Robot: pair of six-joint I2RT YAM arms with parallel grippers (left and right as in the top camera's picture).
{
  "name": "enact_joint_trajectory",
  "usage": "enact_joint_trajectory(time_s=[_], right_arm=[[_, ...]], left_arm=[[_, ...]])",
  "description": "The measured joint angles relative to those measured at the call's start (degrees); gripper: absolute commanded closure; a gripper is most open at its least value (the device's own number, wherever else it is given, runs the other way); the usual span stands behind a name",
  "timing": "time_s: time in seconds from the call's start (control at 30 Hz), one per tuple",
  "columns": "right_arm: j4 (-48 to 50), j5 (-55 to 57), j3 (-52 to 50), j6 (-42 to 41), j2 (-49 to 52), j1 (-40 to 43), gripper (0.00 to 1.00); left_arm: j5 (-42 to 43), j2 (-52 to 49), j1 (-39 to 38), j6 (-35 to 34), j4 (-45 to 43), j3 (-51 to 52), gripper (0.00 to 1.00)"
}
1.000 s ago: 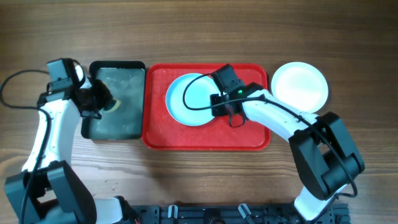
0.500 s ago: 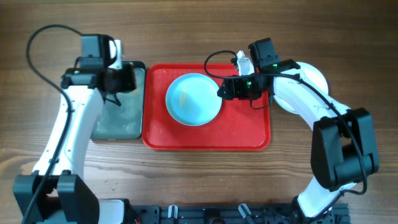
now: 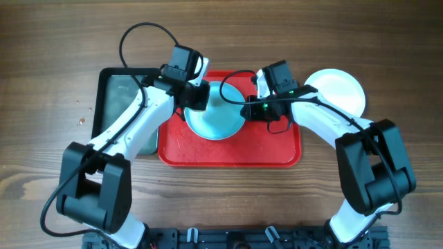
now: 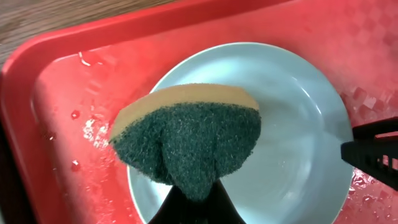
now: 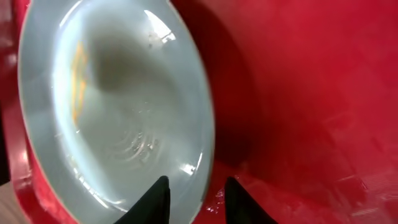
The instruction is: Clean dirty plates on tray and stack at the side
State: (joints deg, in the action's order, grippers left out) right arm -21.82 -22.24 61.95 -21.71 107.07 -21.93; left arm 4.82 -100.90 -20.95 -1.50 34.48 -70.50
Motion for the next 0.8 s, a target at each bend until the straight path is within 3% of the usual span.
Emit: enact_joint_trajectory(time_s=[0.17, 0.27, 0.47, 0.57, 0.8], right_arm=[[0.02, 3.50, 0.00, -2.89, -0.02, -1.70, 0.71], [0.04, 4.50, 0.00, -3.63, -0.02, -1.73, 0.81], [1.20, 5.97, -0.83, -4.42, 0.00, -1.73, 0.77], [3.13, 6.21, -2.32, -5.16, 0.00, -1.73, 0.87], [4.83, 6.27, -2.38, -5.49, -0.02, -1.77, 0.96]], left_arm=[[0.17, -1.25, -0.17, 0.02, -0.20, 0.00, 0.96], [0.15, -2.86, -0.17, 0.02, -0.20, 0.00, 0.96], [0.09, -3.15, -0.17, 0.02, -0.15, 0.00, 0.96], [0.07, -3.17, -0.17, 0.02, -0.15, 0.00, 0.96], [-0.09, -3.17, -0.17, 0.02, -0.15, 0.00, 0.96]])
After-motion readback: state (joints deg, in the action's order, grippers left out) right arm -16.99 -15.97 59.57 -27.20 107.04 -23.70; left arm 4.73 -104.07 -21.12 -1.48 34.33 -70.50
